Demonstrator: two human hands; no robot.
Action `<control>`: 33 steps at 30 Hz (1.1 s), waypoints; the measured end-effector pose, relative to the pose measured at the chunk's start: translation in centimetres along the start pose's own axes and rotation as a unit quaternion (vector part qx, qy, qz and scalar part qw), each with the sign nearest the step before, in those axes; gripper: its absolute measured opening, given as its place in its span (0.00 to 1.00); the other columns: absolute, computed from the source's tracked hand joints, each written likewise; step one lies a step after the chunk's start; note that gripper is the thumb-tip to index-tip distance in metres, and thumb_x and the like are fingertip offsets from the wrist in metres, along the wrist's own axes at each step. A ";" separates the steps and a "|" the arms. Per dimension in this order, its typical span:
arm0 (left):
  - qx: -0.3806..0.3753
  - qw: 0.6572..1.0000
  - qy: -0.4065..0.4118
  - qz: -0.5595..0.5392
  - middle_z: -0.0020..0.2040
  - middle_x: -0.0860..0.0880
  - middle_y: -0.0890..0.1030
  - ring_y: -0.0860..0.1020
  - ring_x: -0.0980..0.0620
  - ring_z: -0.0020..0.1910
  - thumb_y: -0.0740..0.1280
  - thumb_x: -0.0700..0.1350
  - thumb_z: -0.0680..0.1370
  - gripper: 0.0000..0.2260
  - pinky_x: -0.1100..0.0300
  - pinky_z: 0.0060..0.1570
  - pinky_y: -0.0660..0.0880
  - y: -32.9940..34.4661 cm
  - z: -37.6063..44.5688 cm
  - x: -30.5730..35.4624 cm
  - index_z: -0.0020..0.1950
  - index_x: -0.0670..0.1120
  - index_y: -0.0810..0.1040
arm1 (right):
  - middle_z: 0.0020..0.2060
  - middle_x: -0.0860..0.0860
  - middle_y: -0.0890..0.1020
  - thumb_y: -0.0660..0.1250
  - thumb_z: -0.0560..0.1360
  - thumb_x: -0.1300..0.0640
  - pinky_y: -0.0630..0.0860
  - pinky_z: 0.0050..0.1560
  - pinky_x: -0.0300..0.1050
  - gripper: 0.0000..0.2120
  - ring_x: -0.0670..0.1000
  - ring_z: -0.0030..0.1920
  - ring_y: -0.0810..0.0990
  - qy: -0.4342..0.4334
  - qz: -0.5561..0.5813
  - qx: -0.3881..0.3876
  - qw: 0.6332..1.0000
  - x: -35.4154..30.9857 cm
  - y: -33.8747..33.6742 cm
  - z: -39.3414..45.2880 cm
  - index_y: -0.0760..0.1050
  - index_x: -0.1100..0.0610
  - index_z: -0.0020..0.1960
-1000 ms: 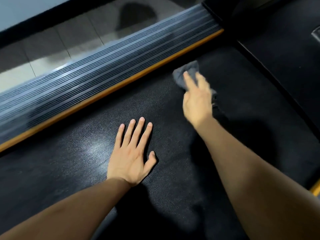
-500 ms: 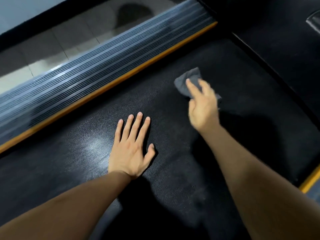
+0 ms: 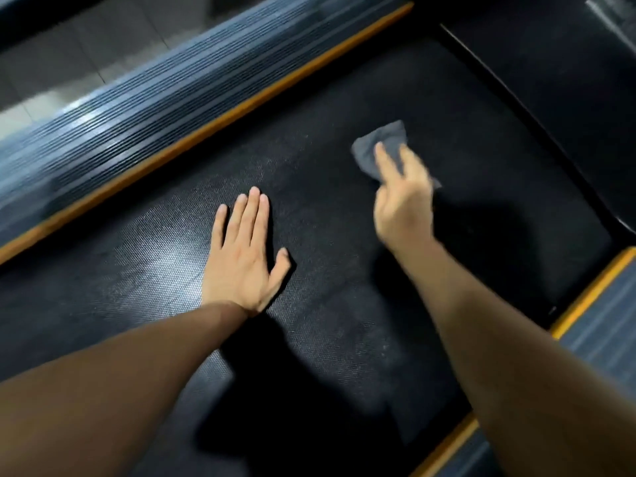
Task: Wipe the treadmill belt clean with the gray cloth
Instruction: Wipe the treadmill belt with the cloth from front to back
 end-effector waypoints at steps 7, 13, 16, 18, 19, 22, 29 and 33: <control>0.015 1.000 0.008 -0.008 0.84 0.43 0.52 0.51 0.46 0.83 0.52 0.59 0.80 0.35 0.43 0.81 0.48 0.1 0.2 -0.2 0.83 0.41 0.51 | 0.74 0.58 0.68 0.56 0.75 0.60 0.66 0.72 0.55 0.28 0.59 0.73 0.68 -0.223 0.009 -0.081 0.971 -3.4 1.5 -8.1 0.67 0.50 0.75; 0.030 1.000 -0.001 -0.006 0.84 0.46 0.51 0.49 0.48 0.83 0.51 0.60 0.81 0.35 0.46 0.81 0.45 0.5 0.1 -0.2 0.83 0.44 0.50 | 0.78 0.57 0.60 0.59 0.77 0.65 0.57 0.76 0.48 0.30 0.58 0.76 0.60 -0.030 0.009 -0.013 0.999 7.7 -3.2 -2.7 0.62 0.49 0.78; 0.034 0.999 -0.007 -0.006 0.84 0.47 0.51 0.49 0.49 0.83 0.50 0.62 0.81 0.35 0.46 0.81 0.46 0.6 0.1 -0.3 0.84 0.45 0.50 | 0.77 0.56 0.60 0.59 0.78 0.63 0.59 0.75 0.51 0.30 0.57 0.76 0.59 -0.068 -0.005 -0.016 0.998 8.3 -3.2 -2.7 0.60 0.49 0.78; 0.034 0.999 -0.006 0.000 0.84 0.47 0.51 0.48 0.49 0.83 0.49 0.62 0.81 0.35 0.46 0.81 0.46 0.8 0.1 -0.2 0.84 0.46 0.50 | 0.75 0.57 0.64 0.60 0.77 0.63 0.61 0.73 0.49 0.29 0.58 0.74 0.64 -0.067 0.008 0.027 0.997 8.3 -2.6 -2.8 0.63 0.51 0.77; 0.036 0.999 -0.005 0.003 0.84 0.47 0.51 0.49 0.49 0.83 0.49 0.63 0.80 0.35 0.46 0.81 0.46 0.8 0.2 -0.2 0.84 0.46 0.50 | 0.74 0.58 0.66 0.61 0.77 0.63 0.63 0.72 0.51 0.28 0.59 0.72 0.66 -0.075 0.000 0.045 0.996 8.3 -2.4 -2.8 0.65 0.53 0.76; 0.042 0.999 -0.006 0.015 0.84 0.48 0.51 0.49 0.49 0.83 0.47 0.63 0.80 0.36 0.47 0.81 0.46 0.8 0.0 -0.3 0.84 0.46 0.50 | 0.72 0.61 0.68 0.62 0.77 0.63 0.67 0.70 0.57 0.27 0.63 0.70 0.69 -0.101 -0.023 0.068 0.992 8.6 -2.0 -2.5 0.67 0.55 0.75; 0.072 0.995 -0.035 0.063 0.83 0.44 0.56 0.55 0.42 0.82 0.44 0.62 0.81 0.35 0.46 0.80 0.51 1.1 -0.7 0.6 0.83 0.43 0.54 | 0.69 0.62 0.71 0.58 0.75 0.60 0.70 0.65 0.59 0.26 0.66 0.65 0.71 -0.095 -0.020 0.071 0.993 7.2 -1.7 -3.9 0.71 0.54 0.73; 0.053 0.990 -0.128 -0.011 0.83 0.41 0.55 0.54 0.40 0.82 0.53 0.52 0.84 0.29 0.44 0.80 0.49 1.2 -2.0 3.4 0.82 0.40 0.55 | 0.63 0.62 0.77 0.61 0.68 0.59 0.75 0.60 0.58 0.28 0.65 0.58 0.76 -0.240 0.033 0.026 0.970 -0.2 1.4 -12.4 0.76 0.53 0.67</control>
Point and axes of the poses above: each hand's wrist, its own z-axis towards the middle knuckle, its own y-axis out of the palm, x = y × z, the point moved 1 cm from there along z, towards the middle knuckle
